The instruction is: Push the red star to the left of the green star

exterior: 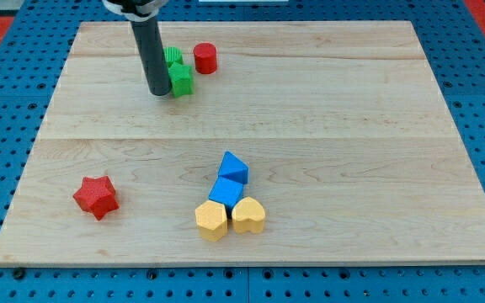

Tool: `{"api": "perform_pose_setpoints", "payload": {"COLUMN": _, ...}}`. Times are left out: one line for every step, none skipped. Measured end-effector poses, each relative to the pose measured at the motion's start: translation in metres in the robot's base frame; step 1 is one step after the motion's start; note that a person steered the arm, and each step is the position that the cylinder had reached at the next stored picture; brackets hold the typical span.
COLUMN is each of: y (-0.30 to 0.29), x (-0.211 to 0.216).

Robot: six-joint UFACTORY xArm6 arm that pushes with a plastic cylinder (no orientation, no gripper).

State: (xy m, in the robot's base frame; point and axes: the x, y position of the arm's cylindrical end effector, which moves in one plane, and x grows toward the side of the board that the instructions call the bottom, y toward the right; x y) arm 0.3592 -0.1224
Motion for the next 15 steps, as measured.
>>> {"api": "perform_pose_setpoints", "payload": {"y": -0.039, "x": 0.102}}
{"api": "perform_pose_setpoints", "payload": {"y": 0.002, "x": 0.171}}
{"api": "perform_pose_setpoints", "payload": {"y": 0.001, "x": 0.23}}
{"api": "perform_pose_setpoints", "payload": {"y": -0.062, "x": 0.196}}
{"api": "perform_pose_setpoints", "payload": {"y": -0.062, "x": 0.129}}
{"api": "perform_pose_setpoints", "payload": {"y": -0.075, "x": 0.194}}
{"api": "perform_pose_setpoints", "payload": {"y": -0.133, "x": 0.202}}
{"api": "perform_pose_setpoints", "payload": {"y": -0.137, "x": 0.14}}
{"api": "perform_pose_setpoints", "payload": {"y": -0.078, "x": 0.12}}
{"api": "perform_pose_setpoints", "payload": {"y": -0.06, "x": 0.137}}
{"api": "perform_pose_setpoints", "payload": {"y": -0.057, "x": 0.163}}
{"api": "perform_pose_setpoints", "payload": {"y": 0.0, "x": 0.127}}
{"api": "perform_pose_setpoints", "payload": {"y": 0.007, "x": 0.048}}
{"api": "perform_pose_setpoints", "payload": {"y": 0.0, "x": 0.091}}
{"api": "perform_pose_setpoints", "payload": {"y": -0.036, "x": 0.097}}
